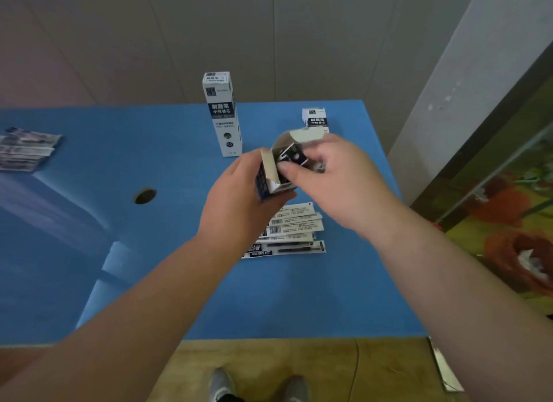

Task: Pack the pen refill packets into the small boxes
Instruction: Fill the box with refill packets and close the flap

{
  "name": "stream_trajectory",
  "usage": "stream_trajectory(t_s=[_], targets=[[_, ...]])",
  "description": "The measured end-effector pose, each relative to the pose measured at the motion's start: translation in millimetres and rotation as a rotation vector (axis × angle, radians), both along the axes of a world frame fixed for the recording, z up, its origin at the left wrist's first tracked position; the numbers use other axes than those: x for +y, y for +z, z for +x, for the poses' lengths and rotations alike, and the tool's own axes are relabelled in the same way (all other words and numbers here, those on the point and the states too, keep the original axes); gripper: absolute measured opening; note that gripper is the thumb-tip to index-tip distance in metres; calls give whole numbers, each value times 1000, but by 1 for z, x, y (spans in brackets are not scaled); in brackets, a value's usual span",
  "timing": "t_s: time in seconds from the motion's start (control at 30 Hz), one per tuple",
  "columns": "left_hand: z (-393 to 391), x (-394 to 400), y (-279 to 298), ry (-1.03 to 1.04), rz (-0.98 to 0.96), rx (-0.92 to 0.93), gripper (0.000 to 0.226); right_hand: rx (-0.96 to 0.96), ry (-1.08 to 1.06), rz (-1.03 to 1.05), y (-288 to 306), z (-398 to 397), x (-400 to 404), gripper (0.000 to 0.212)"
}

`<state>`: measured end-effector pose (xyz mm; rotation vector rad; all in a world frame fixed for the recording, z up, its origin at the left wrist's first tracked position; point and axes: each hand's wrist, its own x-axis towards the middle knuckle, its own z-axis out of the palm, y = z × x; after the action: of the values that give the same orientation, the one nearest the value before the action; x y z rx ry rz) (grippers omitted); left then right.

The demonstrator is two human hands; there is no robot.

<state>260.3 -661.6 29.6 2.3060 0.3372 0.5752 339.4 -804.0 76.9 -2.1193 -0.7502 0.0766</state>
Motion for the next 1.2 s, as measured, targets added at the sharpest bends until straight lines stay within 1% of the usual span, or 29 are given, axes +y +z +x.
stream_trajectory(t_s=[0.03, 0.1, 0.13, 0.2, 0.23, 0.3, 0.37, 0.43, 0.47, 0.53, 0.6, 0.63, 0.67, 0.73, 0.8, 0.87, 0.93, 1.0, 1.07, 1.13, 1.2], targets=[[-1, 0, 0, -2, -8, -1, 48, 34, 2, 37, 2, -1, 0, 19], [-2, 0, 0, 3, -24, 1, 49, 31, -54, 124, 5, -4, -1, 7], [-3, 0, 0, 3, -21, 1, 50, 34, -51, 103, 7, -6, -1, 7], [-5, 0, 0, -9, -9, 0, 53, 92, 20, -41, 9, -8, 2, 17], [-5, 1, 0, -18, -7, -4, 54, 129, 44, -91, 10, -8, 2, 18], [-8, 1, 0, -28, -10, -11, 54, 175, 60, -43, 13, -9, 1, 13], [-9, 1, 0, -31, -11, -18, 55, 172, 74, 11, 15, -9, 0, 13], [-9, 3, 0, -34, -20, -16, 55, 170, 122, -47, 13, -12, 0, 16], [-10, 3, 1, -30, -26, -12, 55, 170, 125, -36, 11, -13, 0, 16], [-11, 7, 0, 2, -73, -2, 51, 124, 64, 124, 2, -10, 1, 9], [-13, 11, 0, 40, -146, 3, 49, 84, -61, 277, -14, -4, 0, 14], [-15, 14, 1, 51, -174, 5, 48, 66, -124, 295, -25, -1, 0, 17], [-17, 16, 2, 59, -196, 8, 49, 49, -173, 265, -36, 1, -1, 18], [-20, 21, 5, 68, -220, 4, 50, 56, -166, 93, -58, 5, -2, 19], [-22, 25, 6, 72, -225, -11, 50, 32, -31, -176, -80, 8, -3, 25], [-24, 28, 6, 75, -230, -21, 51, -49, 130, -443, -93, 6, 0, 31], [-25, 30, 5, 77, -228, -26, 51, -153, 260, -624, -100, 3, 5, 30], [-26, 32, 4, 76, -221, -31, 52, -242, 343, -706, -102, 0, 11, 33], [-28, 35, 2, 79, -218, -30, 51, -293, 368, -711, -103, 0, 16, 37], [-29, 38, 0, 87, -218, -30, 50, -326, 358, -697, -104, 2, 20, 32], [-30, 42, -2, 102, -226, -32, 49, -317, 325, -665, -104, 5, 24, 23]])
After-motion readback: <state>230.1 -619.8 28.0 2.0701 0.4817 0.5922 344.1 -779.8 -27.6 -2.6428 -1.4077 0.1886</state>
